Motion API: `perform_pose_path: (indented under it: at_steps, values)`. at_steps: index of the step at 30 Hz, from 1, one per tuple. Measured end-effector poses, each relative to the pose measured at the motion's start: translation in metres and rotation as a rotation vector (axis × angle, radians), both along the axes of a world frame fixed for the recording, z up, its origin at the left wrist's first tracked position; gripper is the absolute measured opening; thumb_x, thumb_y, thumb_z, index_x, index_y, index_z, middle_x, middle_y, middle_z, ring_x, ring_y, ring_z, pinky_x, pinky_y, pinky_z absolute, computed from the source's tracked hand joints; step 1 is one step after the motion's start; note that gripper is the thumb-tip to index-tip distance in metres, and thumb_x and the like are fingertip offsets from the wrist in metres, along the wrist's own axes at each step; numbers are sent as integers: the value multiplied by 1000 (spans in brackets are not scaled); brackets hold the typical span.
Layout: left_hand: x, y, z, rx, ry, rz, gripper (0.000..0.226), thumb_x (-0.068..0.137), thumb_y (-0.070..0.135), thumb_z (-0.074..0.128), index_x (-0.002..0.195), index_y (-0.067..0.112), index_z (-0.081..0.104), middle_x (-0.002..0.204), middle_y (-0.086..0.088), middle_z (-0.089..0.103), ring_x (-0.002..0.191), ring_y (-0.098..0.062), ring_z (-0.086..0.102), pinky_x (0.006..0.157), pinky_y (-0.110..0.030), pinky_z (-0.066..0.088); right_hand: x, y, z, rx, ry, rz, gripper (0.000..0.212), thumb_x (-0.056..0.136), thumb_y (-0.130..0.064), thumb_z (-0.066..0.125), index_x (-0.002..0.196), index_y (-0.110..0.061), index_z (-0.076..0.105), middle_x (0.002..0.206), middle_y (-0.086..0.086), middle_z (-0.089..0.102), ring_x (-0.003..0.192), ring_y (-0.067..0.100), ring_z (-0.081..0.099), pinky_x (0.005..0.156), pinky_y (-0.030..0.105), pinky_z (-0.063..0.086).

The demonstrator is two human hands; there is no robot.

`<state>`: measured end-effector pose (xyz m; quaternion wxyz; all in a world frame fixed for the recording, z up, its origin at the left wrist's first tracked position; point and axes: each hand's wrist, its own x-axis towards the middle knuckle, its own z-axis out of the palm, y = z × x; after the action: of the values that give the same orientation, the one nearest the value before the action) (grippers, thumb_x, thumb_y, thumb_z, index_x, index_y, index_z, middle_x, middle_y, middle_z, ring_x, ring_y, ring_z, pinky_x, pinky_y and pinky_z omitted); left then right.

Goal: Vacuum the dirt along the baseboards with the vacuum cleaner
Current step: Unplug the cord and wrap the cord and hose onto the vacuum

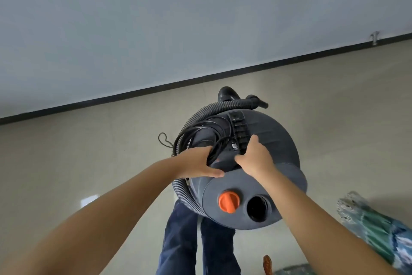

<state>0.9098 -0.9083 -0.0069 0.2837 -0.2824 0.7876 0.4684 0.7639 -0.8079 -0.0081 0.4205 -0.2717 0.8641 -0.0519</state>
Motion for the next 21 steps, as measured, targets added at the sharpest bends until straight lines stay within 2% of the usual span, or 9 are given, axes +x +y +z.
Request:
perform_pose_path:
  at_steps: [2, 4, 6, 8, 11, 15, 17, 21]
  values:
    - [-6, 6, -2, 10, 25, 35, 36, 86, 42, 64, 111, 17, 58, 106, 4, 64, 99, -18, 59, 87, -32, 47, 5, 1, -3, -36, 54, -21, 34, 89, -18, 64, 104, -9, 35, 89, 8, 55, 78, 26, 55, 61, 32, 39]
    - [-8, 9, -7, -253, 30, -105, 28, 90, 40, 55, 105, 16, 55, 98, -1, 65, 94, -25, 61, 75, -33, 46, 6, 3, -4, -59, 72, -21, 33, 90, -22, 63, 100, -11, 33, 92, 8, 57, 84, 29, 59, 63, 32, 39]
    - [-2, 9, -14, -522, 23, -254, 25, 93, 34, 47, 107, 14, 49, 95, -7, 66, 87, -32, 63, 63, -34, 42, 3, 5, -2, -73, 52, -9, 35, 90, -29, 64, 100, -11, 35, 93, 6, 57, 87, 27, 58, 64, 31, 38]
    - [6, 7, -21, -643, -35, -296, 20, 95, 21, 44, 113, 12, 43, 90, -8, 65, 80, -33, 63, 57, -35, 37, -1, 6, -1, -76, 9, 18, 38, 89, -34, 65, 100, -11, 37, 93, 3, 56, 87, 24, 57, 65, 30, 38]
    - [11, 6, -29, -697, -125, -294, 26, 90, 4, 45, 115, 10, 40, 94, -6, 64, 81, -32, 64, 56, -37, 38, -8, 5, -1, -52, -50, 51, 39, 88, -35, 66, 101, -10, 38, 93, 5, 58, 84, 24, 58, 62, 31, 40]
    - [3, 18, -39, -742, 10, -509, 31, 87, -1, 47, 117, 6, 39, 100, -8, 64, 84, -33, 66, 58, -35, 37, -15, 5, 2, -31, -139, 80, 36, 88, -30, 65, 103, -10, 39, 87, 3, 55, 73, 17, 53, 53, 24, 37]
    - [-2, 13, -39, -734, 5, -584, 29, 89, -2, 45, 116, 5, 39, 98, -9, 67, 83, -33, 66, 57, -35, 36, -24, 6, 3, -18, -224, 61, 38, 85, -33, 66, 106, -11, 42, 93, 0, 57, 80, 15, 55, 60, 24, 40]
    - [-9, 13, -31, -649, -49, -557, 35, 90, 1, 43, 124, 3, 38, 93, -10, 67, 83, -35, 64, 57, -36, 36, -36, 3, 6, -14, -401, -29, 54, 78, -52, 68, 118, -20, 51, 113, -6, 60, 106, 14, 56, 88, 31, 43]
